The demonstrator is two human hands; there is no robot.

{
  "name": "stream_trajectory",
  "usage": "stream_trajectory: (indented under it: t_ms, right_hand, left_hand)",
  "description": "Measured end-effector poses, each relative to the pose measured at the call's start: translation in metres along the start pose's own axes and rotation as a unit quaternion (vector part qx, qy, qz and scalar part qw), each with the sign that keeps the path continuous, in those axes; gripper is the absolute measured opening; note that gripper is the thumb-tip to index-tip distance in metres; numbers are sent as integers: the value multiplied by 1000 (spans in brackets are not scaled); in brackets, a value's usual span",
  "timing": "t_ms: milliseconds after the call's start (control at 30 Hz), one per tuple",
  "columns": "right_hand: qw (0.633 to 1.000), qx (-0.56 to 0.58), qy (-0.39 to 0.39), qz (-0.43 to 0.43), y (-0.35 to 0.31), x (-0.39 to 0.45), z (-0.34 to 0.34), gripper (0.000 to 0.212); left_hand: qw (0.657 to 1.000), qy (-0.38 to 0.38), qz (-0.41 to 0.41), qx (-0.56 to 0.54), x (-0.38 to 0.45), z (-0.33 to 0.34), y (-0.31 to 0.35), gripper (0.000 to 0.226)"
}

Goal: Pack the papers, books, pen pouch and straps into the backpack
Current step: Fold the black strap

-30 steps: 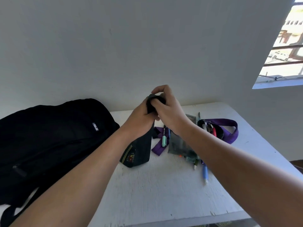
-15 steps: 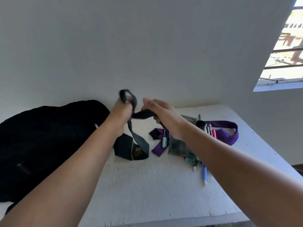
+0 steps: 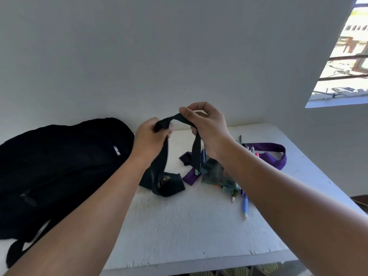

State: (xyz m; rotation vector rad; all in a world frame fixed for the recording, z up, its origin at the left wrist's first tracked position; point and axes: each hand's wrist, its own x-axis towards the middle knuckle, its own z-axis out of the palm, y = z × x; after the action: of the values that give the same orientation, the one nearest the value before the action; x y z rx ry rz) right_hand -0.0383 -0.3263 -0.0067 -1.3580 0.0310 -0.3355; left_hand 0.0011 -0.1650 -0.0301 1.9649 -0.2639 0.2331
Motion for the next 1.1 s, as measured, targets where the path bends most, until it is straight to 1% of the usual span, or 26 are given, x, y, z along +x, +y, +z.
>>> stream_trajectory:
  t_ms: [33, 67, 100, 167, 200, 233, 267, 300, 333, 400, 467, 533, 567, 600, 633, 667, 700, 800, 833, 933, 967, 1000, 1067, 1100]
  right_hand:
    - [999, -33, -4, 6, 0, 0, -6, 24]
    - [997, -77, -21, 20, 2, 1, -12, 25]
    - [989, -127, -55, 44, 5, 1, -18, 28]
    - [963, -207, -144, 96, 11, -4, -24, 30]
    - [952, -229, -175, 108, 14, -7, -23, 30]
    - [947, -235, -190, 109, 15, -11, -19, 31]
    - [950, -223, -193, 104, 15, -13, -15, 30]
    - [957, -198, -189, 98, 12, -15, -11, 26]
    - [965, -168, -181, 88, 10, -15, -6, 21]
    - [978, -116, -166, 60, 7, -12, -1, 13]
    - [983, -71, -164, 47, 7, -10, -2, 13]
    - [986, -31, -155, 49, 8, -9, -7, 14]
    - [988, -7, -147, 53, 8, -8, -9, 14]
    - [988, 21, -138, 59, 7, -6, -11, 13]
    - [988, 46, -131, 63, 6, -5, -12, 13]
    - [988, 63, -127, 64, 5, -3, -14, 14]
    - [987, 73, -127, 64, 4, -1, -14, 15]
    - [987, 62, -135, 55, 1, 0, -13, 15]
    - [989, 56, -130, 51, -1, 1, -11, 14]
    - [993, 55, -96, 33, -7, 4, -5, 10]
    - [994, 56, -87, 28, -9, 4, -3, 10]
    - [995, 54, -80, 26, -10, 5, -1, 11]
    - [997, 36, -65, 31, -11, 4, 3, 13]
    - [998, 22, -56, 32, -11, 3, 4, 14]
  left_hand:
    - [998, 54, 3, -18, 5, -5, -2, 18]
    - [996, 89, 11, -31, 6, -10, 0, 16]
    - [993, 112, 23, -36, 9, -13, 1, 18]
    - [987, 146, 64, -4, 10, -15, 9, 26]
    - [984, 153, 90, 21, 11, -15, 14, 24]
    - [982, 147, 109, 39, 11, -13, 19, 15]
    - [982, 133, 123, 57, 10, -10, 25, 19]
    - [982, 112, 133, 78, 8, -6, 28, 32]
    - [982, 91, 141, 90, 6, -3, 29, 40]
    - [984, 56, 148, 84, 4, 1, 31, 43]
    - [989, 15, 135, 54, 5, -1, 30, 45]
    - [991, -70, 108, 20, 7, -5, 29, 41]
    - [989, -123, 84, -11, 5, -7, 29, 35]
    - [981, -176, 49, -60, 1, -9, 28, 28]
    - [971, -212, 7, -109, -2, -9, 28, 24]
    - [960, -230, -29, -157, -5, -8, 28, 24]
    - [955, -228, -49, -186, -6, -7, 27, 25]
    - [949, -169, -61, -259, -5, -1, 28, 26]
    - [944, -168, -67, -276, -4, 0, 29, 29]
    - [912, -222, -96, -333, -10, 7, 30, 45]
    - [909, -229, -95, -336, -12, 10, 32, 45]
    - [913, -224, -89, -330, -14, 14, 33, 40]
    - [932, -190, -69, -299, -17, 22, 37, 24]
    - [936, -173, -65, -299, -17, 25, 38, 21]
